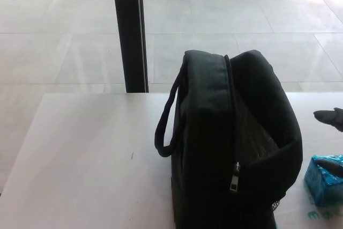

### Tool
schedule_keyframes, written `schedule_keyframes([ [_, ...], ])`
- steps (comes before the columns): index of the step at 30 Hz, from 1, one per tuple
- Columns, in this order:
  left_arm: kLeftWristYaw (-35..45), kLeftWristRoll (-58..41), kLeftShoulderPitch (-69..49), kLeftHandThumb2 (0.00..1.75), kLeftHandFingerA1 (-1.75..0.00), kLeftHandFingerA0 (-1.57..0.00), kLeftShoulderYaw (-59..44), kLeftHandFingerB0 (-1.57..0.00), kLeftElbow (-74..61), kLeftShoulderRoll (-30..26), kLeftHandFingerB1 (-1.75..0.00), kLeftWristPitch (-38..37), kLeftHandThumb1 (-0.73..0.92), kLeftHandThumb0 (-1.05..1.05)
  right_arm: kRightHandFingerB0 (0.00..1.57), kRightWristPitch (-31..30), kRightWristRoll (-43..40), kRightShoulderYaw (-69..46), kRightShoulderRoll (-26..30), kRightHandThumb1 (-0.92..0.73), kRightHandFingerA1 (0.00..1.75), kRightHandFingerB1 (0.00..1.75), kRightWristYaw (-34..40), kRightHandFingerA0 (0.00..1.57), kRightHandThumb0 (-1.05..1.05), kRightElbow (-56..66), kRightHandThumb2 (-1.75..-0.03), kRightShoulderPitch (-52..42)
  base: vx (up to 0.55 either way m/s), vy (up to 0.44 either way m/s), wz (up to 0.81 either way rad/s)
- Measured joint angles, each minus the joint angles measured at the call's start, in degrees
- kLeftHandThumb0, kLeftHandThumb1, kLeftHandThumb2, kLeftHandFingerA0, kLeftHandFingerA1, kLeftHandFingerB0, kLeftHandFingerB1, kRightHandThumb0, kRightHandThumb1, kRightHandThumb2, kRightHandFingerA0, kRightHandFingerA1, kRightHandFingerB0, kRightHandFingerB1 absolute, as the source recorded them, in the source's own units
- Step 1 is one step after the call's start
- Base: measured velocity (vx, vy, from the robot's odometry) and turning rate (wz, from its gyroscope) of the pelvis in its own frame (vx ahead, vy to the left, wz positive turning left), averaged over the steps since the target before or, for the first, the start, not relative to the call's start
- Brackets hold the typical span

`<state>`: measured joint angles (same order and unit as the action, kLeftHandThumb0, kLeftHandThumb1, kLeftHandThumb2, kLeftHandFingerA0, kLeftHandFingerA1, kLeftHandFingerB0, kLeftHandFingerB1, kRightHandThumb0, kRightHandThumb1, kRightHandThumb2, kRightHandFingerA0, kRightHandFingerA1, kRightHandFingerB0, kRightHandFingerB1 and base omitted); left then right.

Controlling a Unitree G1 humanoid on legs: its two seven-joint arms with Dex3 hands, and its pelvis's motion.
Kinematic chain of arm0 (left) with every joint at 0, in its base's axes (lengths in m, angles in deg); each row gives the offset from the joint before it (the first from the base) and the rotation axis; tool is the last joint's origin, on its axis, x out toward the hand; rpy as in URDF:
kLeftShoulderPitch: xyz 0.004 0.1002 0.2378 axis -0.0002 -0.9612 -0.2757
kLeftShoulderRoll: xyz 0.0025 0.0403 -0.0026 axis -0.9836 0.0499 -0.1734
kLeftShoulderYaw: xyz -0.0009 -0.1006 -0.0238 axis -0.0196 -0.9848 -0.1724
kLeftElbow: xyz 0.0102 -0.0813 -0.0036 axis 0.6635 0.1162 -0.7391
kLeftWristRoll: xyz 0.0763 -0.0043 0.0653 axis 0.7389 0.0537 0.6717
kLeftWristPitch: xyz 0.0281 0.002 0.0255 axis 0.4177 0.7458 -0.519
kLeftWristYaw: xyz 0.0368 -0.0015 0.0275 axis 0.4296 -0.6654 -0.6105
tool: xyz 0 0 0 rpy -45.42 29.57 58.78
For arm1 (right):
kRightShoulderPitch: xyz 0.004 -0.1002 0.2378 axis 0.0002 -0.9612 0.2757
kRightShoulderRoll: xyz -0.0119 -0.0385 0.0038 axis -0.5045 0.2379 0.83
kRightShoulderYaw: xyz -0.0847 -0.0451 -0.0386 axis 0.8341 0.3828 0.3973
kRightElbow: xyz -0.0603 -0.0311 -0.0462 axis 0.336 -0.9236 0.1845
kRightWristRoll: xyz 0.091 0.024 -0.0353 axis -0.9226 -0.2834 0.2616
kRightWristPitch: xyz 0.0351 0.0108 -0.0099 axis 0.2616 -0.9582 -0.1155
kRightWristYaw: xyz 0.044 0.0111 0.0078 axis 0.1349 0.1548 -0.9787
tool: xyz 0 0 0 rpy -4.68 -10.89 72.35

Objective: The robot uses its right hand to pick up the cube kept on the middle of the desk and put it inside the bag next to it

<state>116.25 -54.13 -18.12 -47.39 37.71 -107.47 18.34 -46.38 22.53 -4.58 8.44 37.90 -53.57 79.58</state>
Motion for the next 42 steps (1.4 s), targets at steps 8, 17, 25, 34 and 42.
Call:
schedule_keyframes([
  [8,0.0,0.0,0.0,0.61,-0.52,-0.27,0.0,-0.25,-0.6,0.0,-0.42,0.0,0.71,-0.50,0.08,0.2,6.4,4.7,0.0,-0.59,0.09,0.07,0.4,0.00,-1.01,-11.7,-0.95,6.9,0.00,0.000,0.00],
  [17,0.1,0.1,0.2,0.90,-0.59,-0.28,0.5,-0.19,-0.5,-0.3,-0.51,0.1,0.50,-0.54,0.11,0.4,12.0,9.5,0.8,-0.62,0.03,0.01,-0.6,0.00,-1.05,-12.3,-0.95,6.9,0.00,0.000,0.00],
  [25,0.2,0.2,0.3,0.61,-0.52,-0.27,1.1,-0.26,-0.1,-0.3,-0.41,0.1,0.72,-0.50,0.09,0.1,13.6,10.1,0.4,-0.59,0.04,0.00,-2.5,0.00,-1.01,-10.0,-0.90,6.8,0.00,0.000,0.00],
  [34,0.4,0.1,0.4,0.61,-0.50,-0.28,0.9,-0.25,-0.3,-0.3,-0.40,0.1,0.72,-0.54,0.00,-1.6,14.5,11.7,1.2,-0.55,0.27,0.00,-8.4,0.00,-0.96,-16.0,-0.91,8.8,0.00,0.000,0.00],
  [42,0.5,0.0,0.4,0.61,-0.52,-0.29,1.0,-0.27,-1.3,-0.3,-0.41,0.1,0.72,-0.54,0.00,-0.2,15.2,13.7,2.0,-0.46,0.27,0.00,-14.7,0.06,-0.83,-24.9,-0.78,11.4,0.00,0.000,0.00],
])
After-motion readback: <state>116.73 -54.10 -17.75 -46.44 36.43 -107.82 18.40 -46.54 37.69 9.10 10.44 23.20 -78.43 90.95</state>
